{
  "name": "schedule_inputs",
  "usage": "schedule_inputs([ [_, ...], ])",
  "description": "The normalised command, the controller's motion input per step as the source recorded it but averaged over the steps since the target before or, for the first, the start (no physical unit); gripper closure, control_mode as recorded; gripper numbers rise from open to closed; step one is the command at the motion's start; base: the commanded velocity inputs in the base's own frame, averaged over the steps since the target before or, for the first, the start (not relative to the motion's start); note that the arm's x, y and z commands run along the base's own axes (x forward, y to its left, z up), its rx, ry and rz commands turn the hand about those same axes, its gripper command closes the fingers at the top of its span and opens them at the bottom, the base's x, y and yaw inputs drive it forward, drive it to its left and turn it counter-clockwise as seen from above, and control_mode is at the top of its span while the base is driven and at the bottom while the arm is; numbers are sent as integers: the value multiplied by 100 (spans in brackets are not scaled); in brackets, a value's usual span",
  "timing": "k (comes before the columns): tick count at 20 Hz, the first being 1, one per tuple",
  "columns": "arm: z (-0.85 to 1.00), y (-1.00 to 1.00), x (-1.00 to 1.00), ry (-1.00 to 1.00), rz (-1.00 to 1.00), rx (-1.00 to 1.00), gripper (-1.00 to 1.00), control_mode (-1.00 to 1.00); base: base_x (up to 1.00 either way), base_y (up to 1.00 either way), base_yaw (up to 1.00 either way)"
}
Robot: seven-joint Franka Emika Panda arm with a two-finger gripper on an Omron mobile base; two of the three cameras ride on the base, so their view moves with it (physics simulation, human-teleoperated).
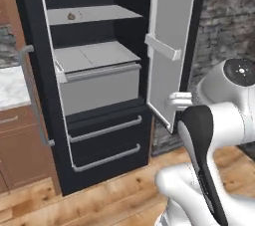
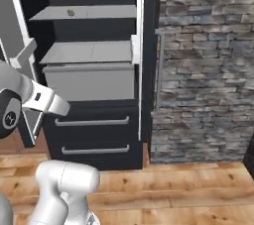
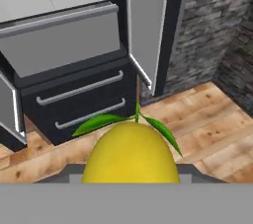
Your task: Grab the garlic and lemon from the fridge, place them in the blender, close the lid, and turn on the blender to create a marinade.
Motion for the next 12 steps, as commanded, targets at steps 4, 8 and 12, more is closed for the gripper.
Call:
schedule_inputs([
  [4,0,0,0,0,0,0,100,100,-100,41,-46],
  [8,0,0,0,0,0,0,100,100,-99,34,-66],
  [12,0,0,0,0,0,0,100,100,-67,18,-84],
])
